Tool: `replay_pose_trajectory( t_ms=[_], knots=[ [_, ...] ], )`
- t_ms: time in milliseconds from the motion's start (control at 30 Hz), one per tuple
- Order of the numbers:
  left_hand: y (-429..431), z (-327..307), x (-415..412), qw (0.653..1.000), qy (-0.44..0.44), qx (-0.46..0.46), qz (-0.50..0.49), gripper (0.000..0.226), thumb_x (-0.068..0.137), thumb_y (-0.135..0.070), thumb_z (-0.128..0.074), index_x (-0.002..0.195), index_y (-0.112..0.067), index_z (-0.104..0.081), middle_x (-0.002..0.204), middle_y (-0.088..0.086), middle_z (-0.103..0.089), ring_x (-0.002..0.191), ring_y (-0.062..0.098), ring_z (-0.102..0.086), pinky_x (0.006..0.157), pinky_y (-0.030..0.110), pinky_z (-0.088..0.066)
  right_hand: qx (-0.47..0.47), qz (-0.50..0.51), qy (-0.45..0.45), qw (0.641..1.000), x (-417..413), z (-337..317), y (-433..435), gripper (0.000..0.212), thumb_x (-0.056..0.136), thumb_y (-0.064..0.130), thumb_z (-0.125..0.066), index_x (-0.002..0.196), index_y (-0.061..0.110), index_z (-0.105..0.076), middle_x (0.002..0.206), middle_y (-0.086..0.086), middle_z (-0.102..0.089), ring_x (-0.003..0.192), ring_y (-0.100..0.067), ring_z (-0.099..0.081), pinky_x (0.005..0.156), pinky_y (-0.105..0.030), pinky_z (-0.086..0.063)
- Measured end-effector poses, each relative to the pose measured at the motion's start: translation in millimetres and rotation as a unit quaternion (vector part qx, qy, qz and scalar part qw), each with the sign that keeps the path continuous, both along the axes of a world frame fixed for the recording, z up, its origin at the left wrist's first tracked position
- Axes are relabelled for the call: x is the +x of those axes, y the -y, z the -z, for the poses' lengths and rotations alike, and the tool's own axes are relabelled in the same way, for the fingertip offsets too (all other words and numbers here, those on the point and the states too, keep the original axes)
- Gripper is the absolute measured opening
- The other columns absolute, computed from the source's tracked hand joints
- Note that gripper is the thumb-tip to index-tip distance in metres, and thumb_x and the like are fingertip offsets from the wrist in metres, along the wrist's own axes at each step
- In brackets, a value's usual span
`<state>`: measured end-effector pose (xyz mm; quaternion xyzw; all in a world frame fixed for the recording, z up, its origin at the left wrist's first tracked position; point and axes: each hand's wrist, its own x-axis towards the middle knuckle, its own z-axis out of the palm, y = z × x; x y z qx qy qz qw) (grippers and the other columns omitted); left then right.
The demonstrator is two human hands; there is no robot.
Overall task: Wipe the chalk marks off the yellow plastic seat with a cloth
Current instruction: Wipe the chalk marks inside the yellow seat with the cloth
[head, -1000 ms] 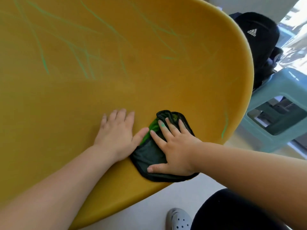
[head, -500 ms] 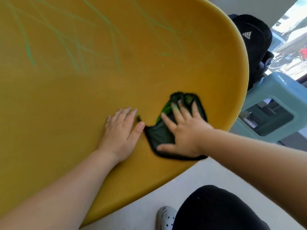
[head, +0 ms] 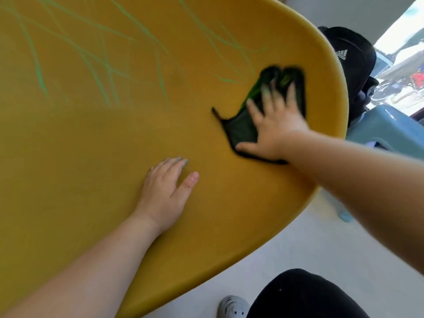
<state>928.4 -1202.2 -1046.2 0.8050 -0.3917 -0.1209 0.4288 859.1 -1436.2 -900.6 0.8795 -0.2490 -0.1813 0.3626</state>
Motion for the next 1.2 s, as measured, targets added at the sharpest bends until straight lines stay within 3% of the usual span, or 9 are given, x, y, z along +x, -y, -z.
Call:
replay_pose_trajectory(
  t_ms=[133, 200, 400, 500, 633, 800, 933, 1033, 1200],
  knots=[
    [-3.3, -0.8, 1.5, 0.995, -0.012, -0.090, -0.047, 0.074, 0.089, -0.061, -0.030, 0.132, -0.008, -0.059, 0.139, 0.007, -0.055, 0.131, 0.018, -0.044, 0.110, 0.027, -0.027, 0.214, -0.024, -0.053, 0.975, -26.1, 60.3, -68.9, 0.121, 0.072, 0.101, -0.013, 0.162, 0.026, 0.016, 0.169, -0.019, 0.022, 0.156, -0.037, 0.023, 0.120, -0.065, 0.013],
    [-3.6, 2.2, 4.4, 0.990, -0.029, -0.114, -0.080, 0.070, 0.091, -0.058, -0.029, 0.129, -0.007, -0.061, 0.137, 0.008, -0.056, 0.129, 0.020, -0.047, 0.109, 0.028, -0.029, 0.230, -0.041, -0.106, 0.967, -43.5, 58.4, -81.3, 0.117, 0.072, 0.101, -0.010, 0.160, 0.031, 0.022, 0.168, -0.015, 0.026, 0.155, -0.035, 0.026, 0.122, -0.062, 0.015],
    [-0.5, 7.3, 7.3, 0.987, -0.043, -0.107, -0.111, 0.072, 0.091, -0.058, -0.029, 0.127, -0.005, -0.062, 0.133, 0.010, -0.059, 0.127, 0.024, -0.049, 0.109, 0.034, -0.034, -0.106, -0.044, -0.041, 0.993, -18.8, -41.9, 16.5, 0.126, 0.065, 0.103, 0.003, 0.164, 0.025, 0.010, 0.170, -0.023, 0.010, 0.156, -0.041, 0.018, 0.118, -0.067, 0.016],
    [-1.1, 4.0, 7.5, 0.982, -0.087, -0.127, -0.110, 0.074, 0.086, -0.060, -0.028, 0.128, -0.009, -0.061, 0.128, 0.000, -0.059, 0.121, 0.012, -0.049, 0.103, 0.025, -0.033, -0.147, 0.009, 0.026, 0.989, 13.8, -58.9, 32.8, 0.133, 0.061, 0.106, -0.002, 0.164, 0.023, 0.008, 0.169, -0.024, 0.011, 0.156, -0.043, 0.017, 0.119, -0.069, 0.010],
    [-1.6, 3.8, 12.5, 0.970, -0.116, -0.160, -0.142, 0.068, 0.085, -0.056, -0.030, 0.122, -0.010, -0.065, 0.119, -0.005, -0.058, 0.112, 0.002, -0.047, 0.096, 0.012, -0.031, 0.018, 0.008, 0.046, 0.999, 28.6, 24.5, -8.8, 0.127, 0.068, 0.102, -0.007, 0.165, 0.021, 0.008, 0.170, -0.023, 0.010, 0.157, -0.042, 0.012, 0.115, -0.073, 0.010],
    [-1.7, 3.8, 13.2, 0.968, -0.095, -0.188, -0.134, 0.064, 0.090, -0.050, -0.024, 0.115, -0.009, -0.067, 0.114, -0.005, -0.060, 0.108, 0.001, -0.049, 0.094, 0.002, -0.029, 0.231, -0.043, -0.048, 0.971, -2.6, 83.0, -79.3, 0.115, 0.072, 0.102, -0.010, 0.160, 0.034, 0.021, 0.170, -0.013, 0.023, 0.156, -0.034, 0.024, 0.120, -0.064, 0.016],
    [-2.5, 3.7, 11.9, 0.958, -0.141, -0.183, -0.172, 0.063, 0.088, -0.054, -0.024, 0.116, -0.015, -0.066, 0.117, -0.007, -0.059, 0.115, 0.006, -0.049, 0.099, 0.013, -0.031, 0.011, -0.059, -0.015, 0.998, -6.6, 20.1, -13.5, 0.112, 0.071, 0.101, -0.001, 0.162, 0.037, 0.013, 0.171, -0.014, 0.013, 0.158, -0.036, 0.012, 0.118, -0.066, 0.017],
    [-1.3, 2.8, 13.1, 0.953, -0.154, -0.172, -0.195, 0.057, 0.091, -0.045, -0.026, 0.115, -0.013, -0.067, 0.117, -0.004, -0.060, 0.118, 0.013, -0.051, 0.101, 0.024, -0.033, -0.161, -0.016, 0.036, 0.986, 20.7, -44.6, 37.7, 0.120, 0.068, 0.102, 0.002, 0.164, 0.029, 0.010, 0.170, -0.021, 0.012, 0.157, -0.041, 0.014, 0.119, -0.069, 0.015],
    [-6.9, 3.3, 15.6, 0.985, 0.038, -0.038, -0.167, 0.059, 0.092, -0.048, -0.026, 0.113, -0.010, -0.066, 0.115, 0.008, -0.064, 0.112, 0.031, -0.053, 0.100, 0.042, -0.038, -0.069, 0.033, 0.099, 0.992, 51.2, 0.8, 15.3, 0.127, 0.069, 0.102, -0.006, 0.164, 0.019, 0.012, 0.170, -0.024, 0.010, 0.158, -0.043, 0.007, 0.118, -0.072, 0.009]
  ],
)
